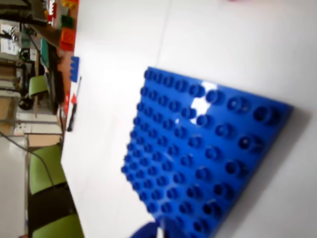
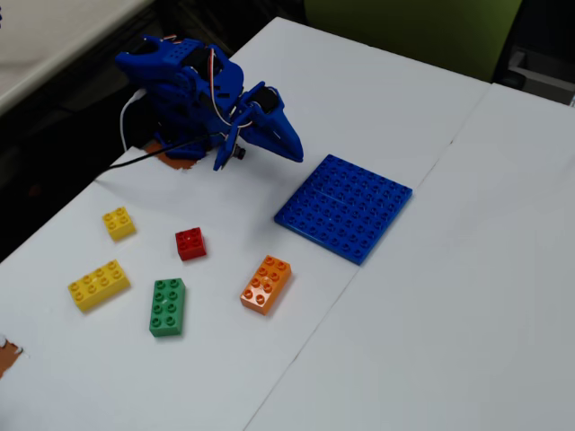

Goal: Pick up the 2x2 yellow block and go up the 8x8 blue block.

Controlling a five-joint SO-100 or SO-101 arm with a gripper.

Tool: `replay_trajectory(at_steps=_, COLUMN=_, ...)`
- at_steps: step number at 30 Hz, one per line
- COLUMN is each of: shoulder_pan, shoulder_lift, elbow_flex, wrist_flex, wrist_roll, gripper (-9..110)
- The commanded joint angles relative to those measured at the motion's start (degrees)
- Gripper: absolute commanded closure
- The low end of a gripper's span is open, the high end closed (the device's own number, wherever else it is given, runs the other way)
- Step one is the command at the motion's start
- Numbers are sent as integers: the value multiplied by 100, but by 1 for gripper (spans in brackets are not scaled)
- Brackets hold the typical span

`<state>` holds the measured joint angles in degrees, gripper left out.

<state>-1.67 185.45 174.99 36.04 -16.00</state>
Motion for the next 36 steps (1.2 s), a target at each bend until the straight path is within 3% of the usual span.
replay_trajectory(at_steps=1, shoulder_pan=70, shoulder_lift=-545, elbow_flex=-624, wrist_flex=44, wrist_roll=-580, gripper=101)
replay_trajectory(at_steps=13, shoulder_pan=510, shoulder_lift=-3340, elbow_flex=-4526, wrist_flex=2830, wrist_roll=-3164, gripper=101)
replay_trajectory(at_steps=23, shoulder_pan=2180, shoulder_lift=-4904, elbow_flex=-7137, wrist_flex=5880, wrist_roll=-6319, gripper=101)
replay_trajectory(at_steps=36, shoulder_pan=4210, shoulder_lift=-5546, elbow_flex=-7172, wrist_flex=6205, wrist_roll=-8139, gripper=101)
